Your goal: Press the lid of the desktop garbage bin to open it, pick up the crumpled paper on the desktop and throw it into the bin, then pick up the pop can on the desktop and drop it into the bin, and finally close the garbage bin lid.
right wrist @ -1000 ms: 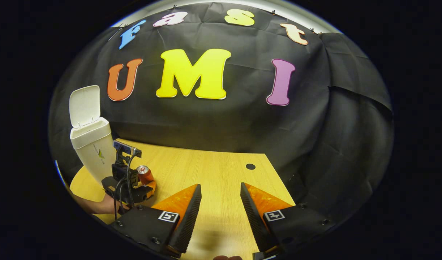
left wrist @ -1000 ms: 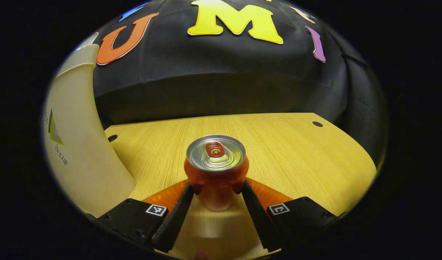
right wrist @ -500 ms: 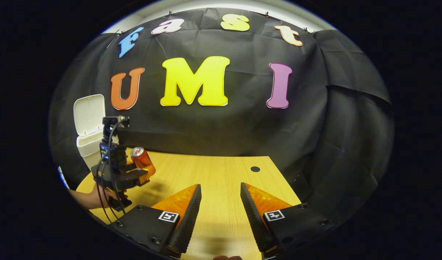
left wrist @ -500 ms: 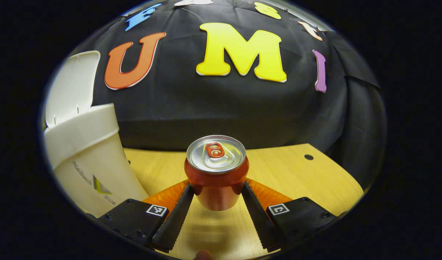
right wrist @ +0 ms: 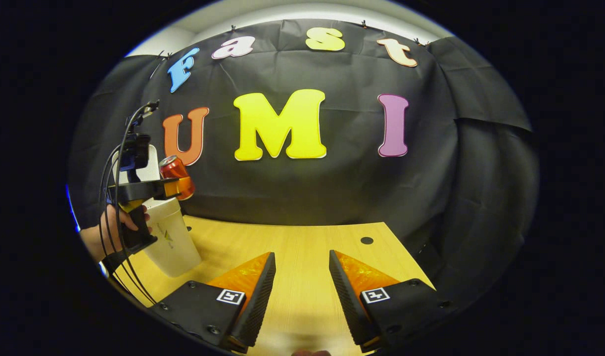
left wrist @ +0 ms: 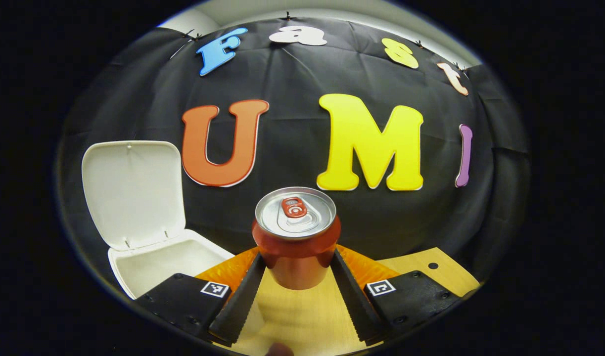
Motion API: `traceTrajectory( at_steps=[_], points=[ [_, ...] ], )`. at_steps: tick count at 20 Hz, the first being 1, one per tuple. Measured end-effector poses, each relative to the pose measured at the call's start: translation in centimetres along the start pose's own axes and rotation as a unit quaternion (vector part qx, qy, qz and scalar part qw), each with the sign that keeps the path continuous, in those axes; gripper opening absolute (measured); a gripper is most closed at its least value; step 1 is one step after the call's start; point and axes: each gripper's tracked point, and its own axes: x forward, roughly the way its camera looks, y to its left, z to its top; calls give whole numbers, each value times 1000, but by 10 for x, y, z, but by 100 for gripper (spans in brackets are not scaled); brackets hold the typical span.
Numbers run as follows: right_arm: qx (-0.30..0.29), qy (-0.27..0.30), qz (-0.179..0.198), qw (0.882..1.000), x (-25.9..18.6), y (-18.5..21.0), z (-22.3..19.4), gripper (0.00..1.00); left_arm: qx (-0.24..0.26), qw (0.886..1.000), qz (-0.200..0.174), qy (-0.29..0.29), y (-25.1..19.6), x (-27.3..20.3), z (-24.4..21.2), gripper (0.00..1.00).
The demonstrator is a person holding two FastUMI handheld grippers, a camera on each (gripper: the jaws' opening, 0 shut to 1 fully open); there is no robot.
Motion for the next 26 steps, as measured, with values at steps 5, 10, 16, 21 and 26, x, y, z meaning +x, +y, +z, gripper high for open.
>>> traceTrajectory(
  at_steps=[5, 10, 16, 21, 26],
  points=[
    [7, 2, 28, 1000, 16, 21, 6, 70, 12, 996, 85, 11, 86, -7, 0, 85],
    [-6, 10, 63, 998, 23, 53, 4, 70, 17, 989, 133, 55, 136, -9, -30, 86],
    [-9, 17, 83, 996, 25, 69, 0, 70, -1, 987, 135, 85, 148, -12, -52, 87],
    [-9, 14, 92, 996, 23, 74, 2, 70, 0, 986, 156, 67, 156, -24, -39, 89],
    [-12, 2, 94, 996, 19, 68, 14, 70, 3, 983, 185, 8, 150, -34, 12, 90]
  ],
)
